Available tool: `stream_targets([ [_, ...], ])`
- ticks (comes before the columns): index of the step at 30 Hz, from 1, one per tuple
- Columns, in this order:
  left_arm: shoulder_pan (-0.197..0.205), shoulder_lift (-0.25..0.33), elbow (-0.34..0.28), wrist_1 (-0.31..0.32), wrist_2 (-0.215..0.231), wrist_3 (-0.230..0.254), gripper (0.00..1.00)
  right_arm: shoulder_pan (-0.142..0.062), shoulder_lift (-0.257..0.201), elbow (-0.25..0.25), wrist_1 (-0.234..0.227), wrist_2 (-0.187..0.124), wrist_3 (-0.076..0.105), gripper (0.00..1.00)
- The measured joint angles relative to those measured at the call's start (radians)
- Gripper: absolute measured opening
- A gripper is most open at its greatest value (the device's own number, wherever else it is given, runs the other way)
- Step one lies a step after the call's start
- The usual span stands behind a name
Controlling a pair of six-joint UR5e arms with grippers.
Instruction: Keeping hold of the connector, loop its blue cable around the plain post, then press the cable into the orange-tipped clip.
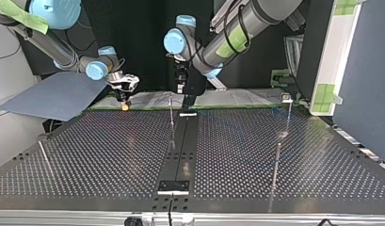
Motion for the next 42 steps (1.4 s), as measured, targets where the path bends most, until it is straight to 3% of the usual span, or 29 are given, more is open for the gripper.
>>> stream_targets([
  [7, 0.011, 0.072, -0.072, 0.072, -0.027, -0.051, 0.98, 0.000, 0.000, 0.000, 0.003, 0.000, 0.000, 0.00],
  [16, 0.021, 0.153, -0.153, 0.151, -0.031, -0.070, 0.98, 0.000, 0.000, 0.000, 0.008, -0.003, 0.000, 0.00],
  [29, 0.018, 0.272, -0.272, 0.158, -0.033, -0.072, 0.98, -0.001, 0.000, 0.000, 0.017, -0.003, -0.007, 0.00],
  [33, 0.021, 0.306, -0.306, 0.160, -0.032, -0.076, 0.98, -0.004, -0.002, 0.000, 0.022, -0.004, -0.020, 0.00],
  [40, 0.022, 0.376, -0.376, 0.167, -0.028, -0.082, 0.98, -0.010, -0.020, 0.000, 0.062, -0.004, -0.068, 0.00],
  [42, 0.021, 0.394, -0.394, 0.170, -0.022, -0.083, 0.98, -0.010, -0.033, 0.000, 0.071, -0.007, -0.072, 0.00],
])
